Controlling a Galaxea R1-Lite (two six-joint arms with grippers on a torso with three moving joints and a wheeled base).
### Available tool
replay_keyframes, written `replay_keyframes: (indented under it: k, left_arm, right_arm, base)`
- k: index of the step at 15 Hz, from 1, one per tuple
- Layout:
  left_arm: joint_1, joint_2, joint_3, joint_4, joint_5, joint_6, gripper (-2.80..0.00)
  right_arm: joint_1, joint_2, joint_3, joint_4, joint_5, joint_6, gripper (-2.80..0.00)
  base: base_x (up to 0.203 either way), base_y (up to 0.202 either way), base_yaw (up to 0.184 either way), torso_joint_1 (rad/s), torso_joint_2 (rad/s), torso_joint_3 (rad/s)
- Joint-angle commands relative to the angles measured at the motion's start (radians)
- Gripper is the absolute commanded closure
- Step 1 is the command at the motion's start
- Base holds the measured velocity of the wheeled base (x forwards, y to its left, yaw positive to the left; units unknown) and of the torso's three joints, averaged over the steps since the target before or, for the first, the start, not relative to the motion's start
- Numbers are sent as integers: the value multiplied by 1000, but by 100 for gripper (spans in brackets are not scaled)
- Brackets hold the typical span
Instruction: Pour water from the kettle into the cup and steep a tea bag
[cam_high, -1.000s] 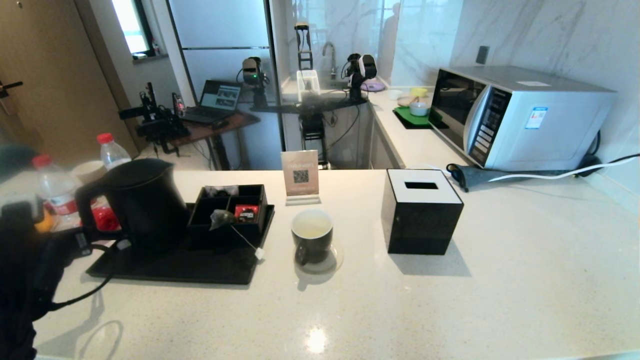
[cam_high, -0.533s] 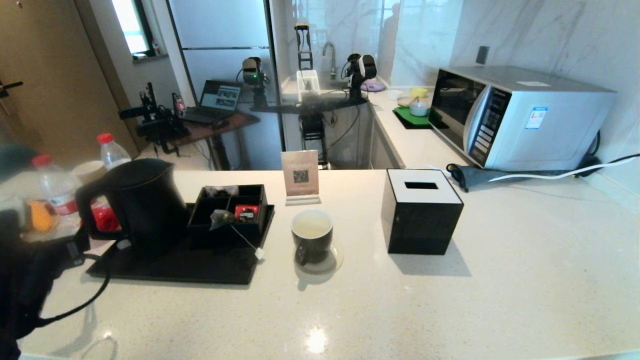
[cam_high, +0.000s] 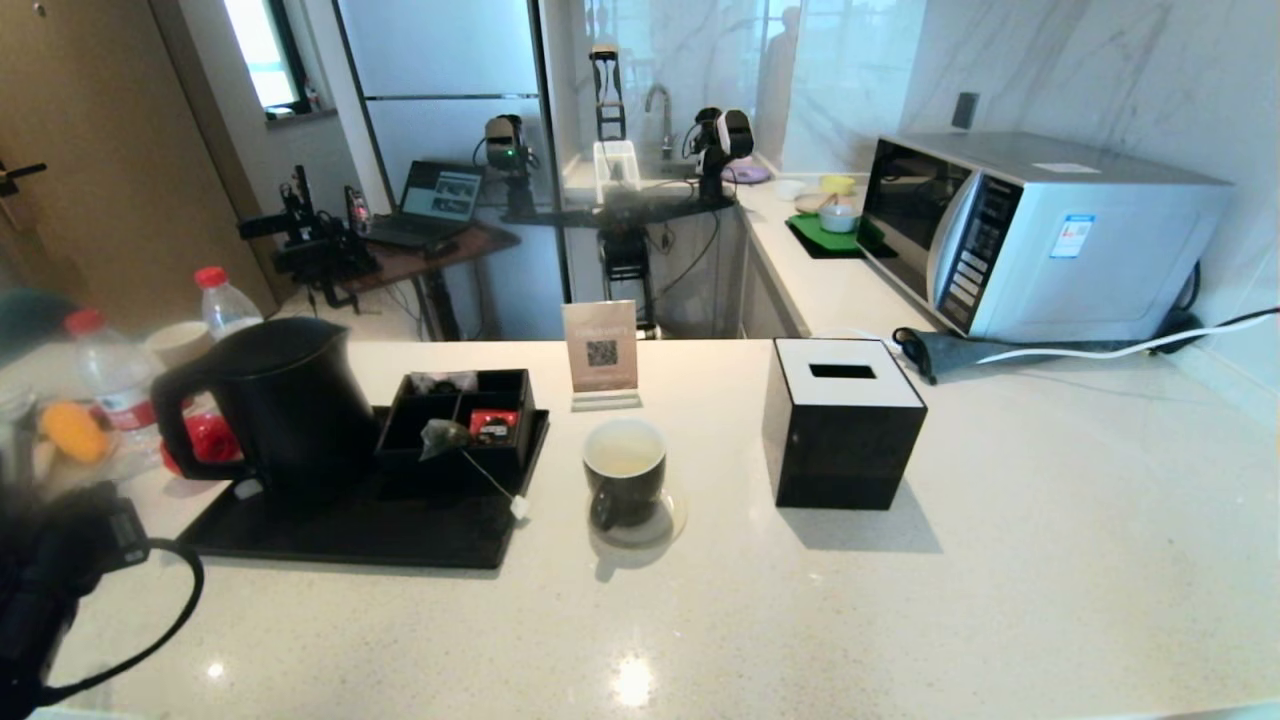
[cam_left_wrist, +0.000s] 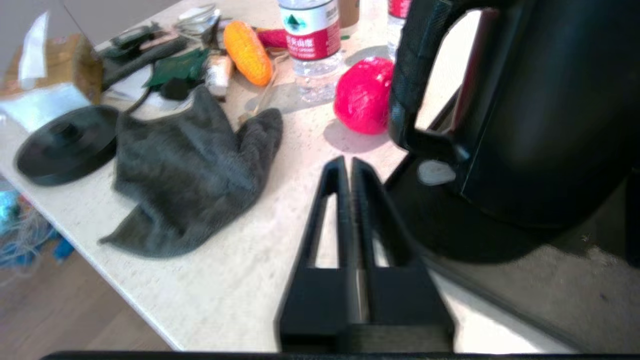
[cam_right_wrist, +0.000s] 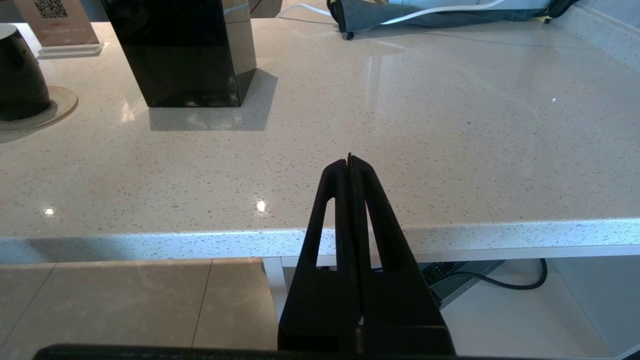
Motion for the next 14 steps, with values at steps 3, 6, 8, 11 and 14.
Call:
replay_keyframes:
  k: [3, 6, 8, 11, 14]
  left_arm:
    - [0, -87, 62, -48, 3, 0, 0]
    - [0, -119, 63, -48, 2, 1, 0]
    - [-7, -137, 63, -48, 0, 1, 0]
    - [-59, -159, 63, -48, 0, 0, 0]
    - [-157, -177, 63, -48, 0, -10, 0]
  right_arm:
    - [0, 1, 0, 0, -1, 0, 0]
    - [0, 1, 0, 0, -1, 0, 0]
    - [0, 1, 0, 0, -1, 0, 0]
    - [0, 1, 0, 0, -1, 0, 0]
    - [0, 1, 0, 0, -1, 0, 0]
  base:
    - [0, 0, 0, 0, 0, 0]
    - [0, 0, 0, 0, 0, 0]
    - [0, 0, 0, 0, 0, 0]
    - [0, 0, 0, 0, 0, 0]
    - [0, 0, 0, 0, 0, 0]
